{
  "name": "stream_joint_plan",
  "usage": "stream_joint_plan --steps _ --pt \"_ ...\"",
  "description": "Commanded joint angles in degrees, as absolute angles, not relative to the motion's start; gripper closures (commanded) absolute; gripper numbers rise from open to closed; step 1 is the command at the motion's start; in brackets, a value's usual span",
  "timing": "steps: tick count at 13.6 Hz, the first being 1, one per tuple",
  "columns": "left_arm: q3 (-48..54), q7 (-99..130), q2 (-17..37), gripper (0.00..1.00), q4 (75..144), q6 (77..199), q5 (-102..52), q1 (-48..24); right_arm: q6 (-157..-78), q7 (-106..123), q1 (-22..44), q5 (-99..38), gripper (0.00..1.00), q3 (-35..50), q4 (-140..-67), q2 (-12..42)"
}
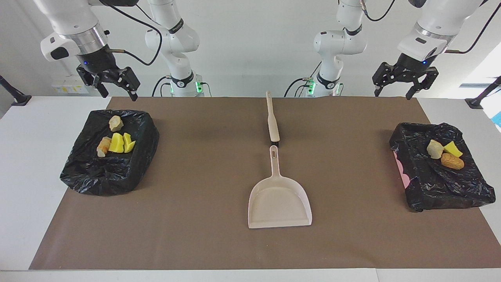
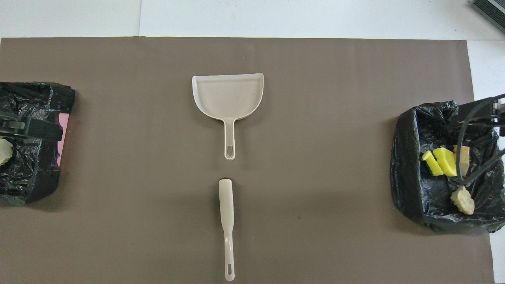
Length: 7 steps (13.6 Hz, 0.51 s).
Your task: Sweep and dump trash in bin
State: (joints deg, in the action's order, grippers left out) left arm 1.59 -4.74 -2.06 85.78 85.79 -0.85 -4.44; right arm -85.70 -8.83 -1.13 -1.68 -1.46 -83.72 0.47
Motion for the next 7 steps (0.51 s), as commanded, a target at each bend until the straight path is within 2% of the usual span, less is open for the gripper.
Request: stream_joint_plan --steps 1,7 --pt "2.6 -4.9 -2.0 0.00 85.2 84.6 -1.0 -2.5 -86.0 -9.8 -1.4 -2.5 0.00 -1.2 -83.8 0.4" --pt "2.6 -5.3 -2.8 0.00 86.6 85.1 -1.0 -2.5 -86.0 -9.5 -1.4 -2.5 0.00 -1.2 -84.3 0.1"
